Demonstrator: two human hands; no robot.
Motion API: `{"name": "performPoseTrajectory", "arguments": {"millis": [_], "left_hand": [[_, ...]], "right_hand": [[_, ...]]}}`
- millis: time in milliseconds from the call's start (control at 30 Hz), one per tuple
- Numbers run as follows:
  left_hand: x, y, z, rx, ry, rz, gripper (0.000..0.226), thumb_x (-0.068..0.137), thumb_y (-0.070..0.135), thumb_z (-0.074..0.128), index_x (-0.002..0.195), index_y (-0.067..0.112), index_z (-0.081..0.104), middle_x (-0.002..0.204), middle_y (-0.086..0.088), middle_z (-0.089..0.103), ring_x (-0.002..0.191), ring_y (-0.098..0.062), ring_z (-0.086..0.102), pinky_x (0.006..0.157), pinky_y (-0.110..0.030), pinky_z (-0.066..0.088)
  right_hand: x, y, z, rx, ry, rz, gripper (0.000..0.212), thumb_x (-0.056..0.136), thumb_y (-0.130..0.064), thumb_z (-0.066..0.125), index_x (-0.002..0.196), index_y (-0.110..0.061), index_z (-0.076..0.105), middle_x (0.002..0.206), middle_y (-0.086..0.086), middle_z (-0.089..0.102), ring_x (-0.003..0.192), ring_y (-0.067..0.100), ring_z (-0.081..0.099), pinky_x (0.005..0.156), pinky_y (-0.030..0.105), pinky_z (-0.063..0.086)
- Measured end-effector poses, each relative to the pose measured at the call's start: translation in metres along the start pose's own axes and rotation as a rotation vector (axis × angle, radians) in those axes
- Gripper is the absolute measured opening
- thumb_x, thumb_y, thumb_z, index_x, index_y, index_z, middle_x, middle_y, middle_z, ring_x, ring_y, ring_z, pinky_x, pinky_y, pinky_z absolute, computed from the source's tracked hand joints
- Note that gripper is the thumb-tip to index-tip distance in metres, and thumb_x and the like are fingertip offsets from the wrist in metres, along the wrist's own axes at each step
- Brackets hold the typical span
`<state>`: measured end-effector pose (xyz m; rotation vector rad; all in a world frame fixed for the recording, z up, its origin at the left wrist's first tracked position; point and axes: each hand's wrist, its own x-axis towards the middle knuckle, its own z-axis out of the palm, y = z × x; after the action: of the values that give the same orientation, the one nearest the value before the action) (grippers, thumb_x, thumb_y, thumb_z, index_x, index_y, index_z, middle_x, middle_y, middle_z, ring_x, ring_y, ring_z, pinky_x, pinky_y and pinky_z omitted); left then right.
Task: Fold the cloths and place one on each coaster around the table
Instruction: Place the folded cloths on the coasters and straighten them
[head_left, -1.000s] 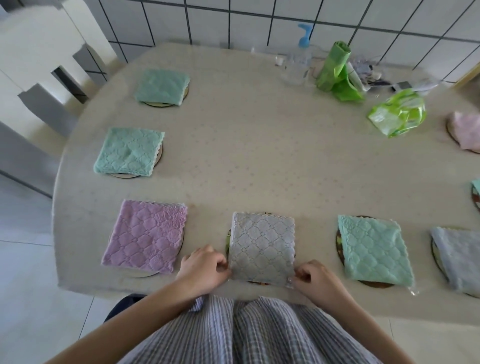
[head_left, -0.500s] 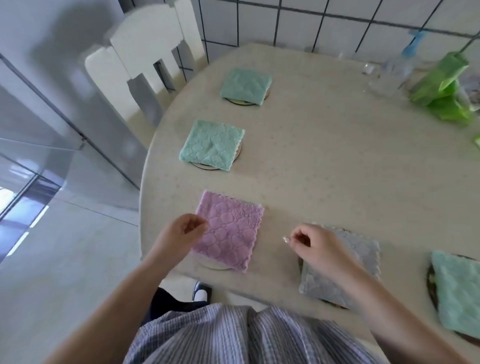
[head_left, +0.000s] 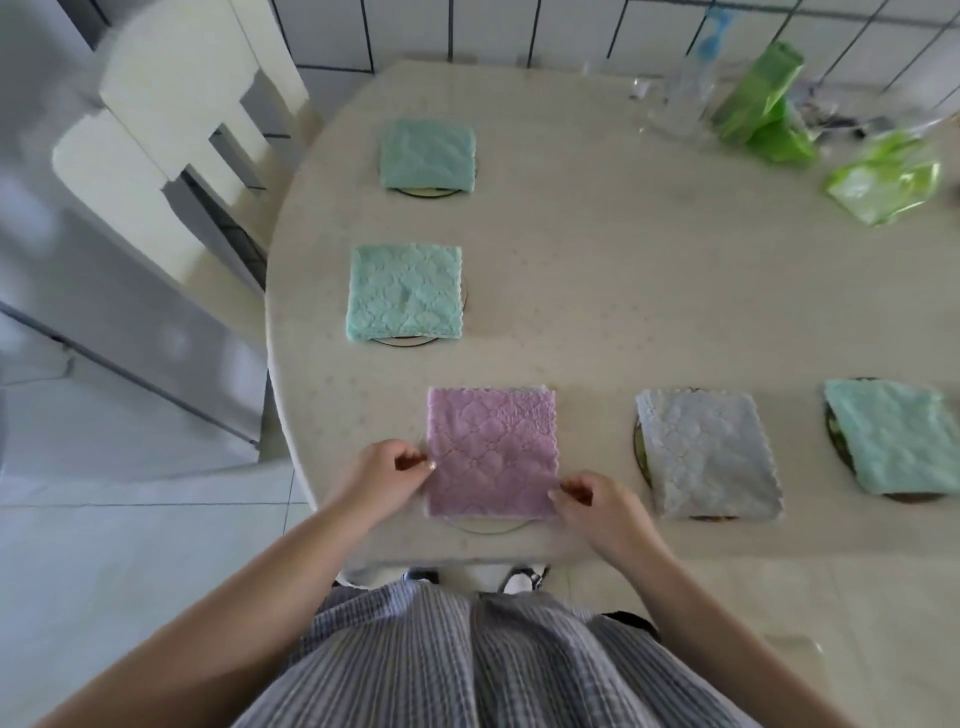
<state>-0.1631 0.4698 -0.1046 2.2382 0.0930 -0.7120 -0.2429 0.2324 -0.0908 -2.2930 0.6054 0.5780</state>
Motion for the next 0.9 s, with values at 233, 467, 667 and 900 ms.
{"name": "performPoseTrajectory", "arguments": {"millis": [233,467,667,900], "left_hand": [[0.013,0.008,-0.004,0.161,-0.058,0.003,0.049,0.083,0.023,0.065,0.048,0.018,0.032,0.049,-0.002,0.029,0.051,-0.018,0.030,0.056,-0.028,0.022],[0.008,0.014,-0.006,0.153,-0.098,-0.040,0.042,0.085,0.019,0.062,0.053,0.016,0.034,0.053,-0.001,0.032,0.050,-0.014,0.030,0.051,-0.028,0.020],[0.000,0.011,-0.006,0.169,-0.116,-0.033,0.033,0.085,0.017,0.059,0.060,0.014,0.038,0.057,0.000,0.037,0.051,-0.012,0.033,0.050,-0.023,0.026],[-0.001,0.014,-0.006,0.180,-0.099,-0.047,0.038,0.087,0.020,0.060,0.056,0.016,0.038,0.055,0.001,0.038,0.050,-0.012,0.034,0.049,-0.023,0.026]], "right_hand": [[-0.004,-0.005,-0.003,-0.047,-0.013,-0.006,0.010,0.086,-0.034,0.059,0.084,-0.025,0.061,0.080,-0.006,0.062,0.080,0.015,0.058,0.060,0.026,0.037],[0.000,-0.003,-0.009,-0.043,-0.097,-0.064,0.031,0.083,-0.029,0.060,0.058,-0.019,0.044,0.057,-0.006,0.044,0.054,0.009,0.038,0.051,0.025,0.029],[0.006,0.004,-0.011,-0.063,-0.154,-0.130,0.029,0.078,-0.031,0.060,0.065,-0.006,0.051,0.060,-0.001,0.044,0.057,0.011,0.039,0.053,0.028,0.028],[0.009,0.005,-0.013,-0.062,-0.170,-0.138,0.027,0.081,-0.036,0.060,0.064,-0.017,0.053,0.059,-0.007,0.049,0.056,0.007,0.044,0.052,0.023,0.031]]}}
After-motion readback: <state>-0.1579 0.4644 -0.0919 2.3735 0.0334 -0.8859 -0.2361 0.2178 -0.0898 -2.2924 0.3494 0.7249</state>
